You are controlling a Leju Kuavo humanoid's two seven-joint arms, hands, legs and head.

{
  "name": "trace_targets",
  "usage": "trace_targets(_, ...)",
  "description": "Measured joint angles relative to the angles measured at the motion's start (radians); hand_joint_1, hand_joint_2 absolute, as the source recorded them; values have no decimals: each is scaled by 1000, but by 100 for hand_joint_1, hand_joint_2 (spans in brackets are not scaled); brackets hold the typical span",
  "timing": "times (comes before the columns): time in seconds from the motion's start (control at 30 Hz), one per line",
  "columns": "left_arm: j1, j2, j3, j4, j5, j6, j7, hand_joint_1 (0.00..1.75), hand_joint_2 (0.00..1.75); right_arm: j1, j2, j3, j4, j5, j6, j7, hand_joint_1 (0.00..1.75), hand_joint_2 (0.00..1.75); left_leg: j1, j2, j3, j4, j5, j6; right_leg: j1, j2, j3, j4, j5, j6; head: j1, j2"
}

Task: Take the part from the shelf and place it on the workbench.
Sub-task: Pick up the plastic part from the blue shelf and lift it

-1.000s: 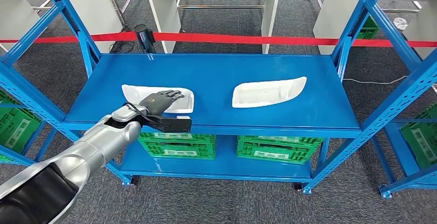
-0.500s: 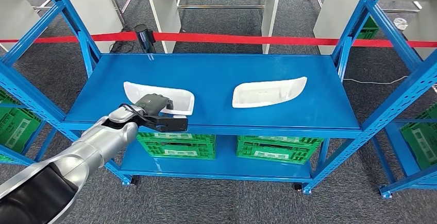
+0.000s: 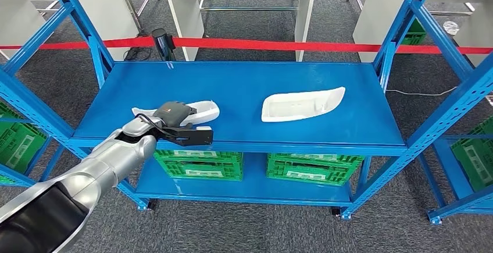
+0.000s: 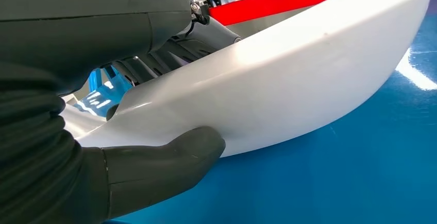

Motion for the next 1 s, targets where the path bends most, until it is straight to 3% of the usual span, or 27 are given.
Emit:
trace_targets(0.17, 0, -4, 0, 0, -12, 21, -14, 175, 175, 0, 0, -2, 0, 0, 0, 0, 0, 175, 0, 0, 0, 0, 0, 0, 0, 0, 0, 0, 0, 0, 0, 0)
trace_targets(0.3, 7, -7, 1, 0, -22, 99, -56, 175, 175, 0, 0, -5, 0, -1, -1, -2, 0, 175, 0, 0, 0, 0, 0, 0, 0, 0, 0, 0, 0, 0, 0, 0)
trace_targets(0.43, 29, -25, 47, -7, 128, 125, -147, 175, 175, 2, 0, -14, 0, -13, -5, -13, 0, 175, 0, -1, 0, 0, 0, 0, 0, -1, 0, 0, 0, 1, 0, 0)
trace_targets(0.5, 43, -41, 106, -23, 278, 39, -213, 175, 175, 3, 0, -21, 0, -18, -6, -19, 0, 175, 0, -2, 0, 0, 0, 0, 0, -1, 0, -1, -1, 1, 0, 0)
trace_targets(0.57, 64, -53, 181, -70, 450, -111, -280, 175, 175, 6, 0, -27, 0, -20, -6, -22, 0, 175, 0, -2, -1, 0, 0, 0, -1, -2, 0, -1, -1, 1, 0, 0)
trace_targets(0.67, 104, -62, 286, -181, 650, -296, -319, 175, 175, 12, -2, -34, 0, -20, -4, -22, 0, 175, -1, -1, 0, 0, -1, 1, -1, -1, 1, -1, -1, 1, 0, 0)
trace_targets(0.8, 181, -65, 370, -366, 886, -411, -263, 175, 175, 18, -3, -46, 0, -27, -5, -23, 0, 175, -1, 3, 0, 1, -4, 3, -3, 3, 1, -2, -1, 3, 0, 0)
trace_targets(0.93, 295, -64, 448, -615, 1148, -489, -177, 175, 175, 22, -4, -61, 0, -33, -6, -33, 0, 175, -8, 3, -7, 5, -12, 20, -7, 2, 5, -8, -2, 15, 0, 0)
trace_targets(1.0, 347, -66, 483, -731, 1212, -504, -160, 175, 175, 23, -5, -66, 0, -33, -6, -37, 0, 175, -1, 5, 8, -13, -3, 26, -3, 1, 7, -8, -4, 20, 0, 0)
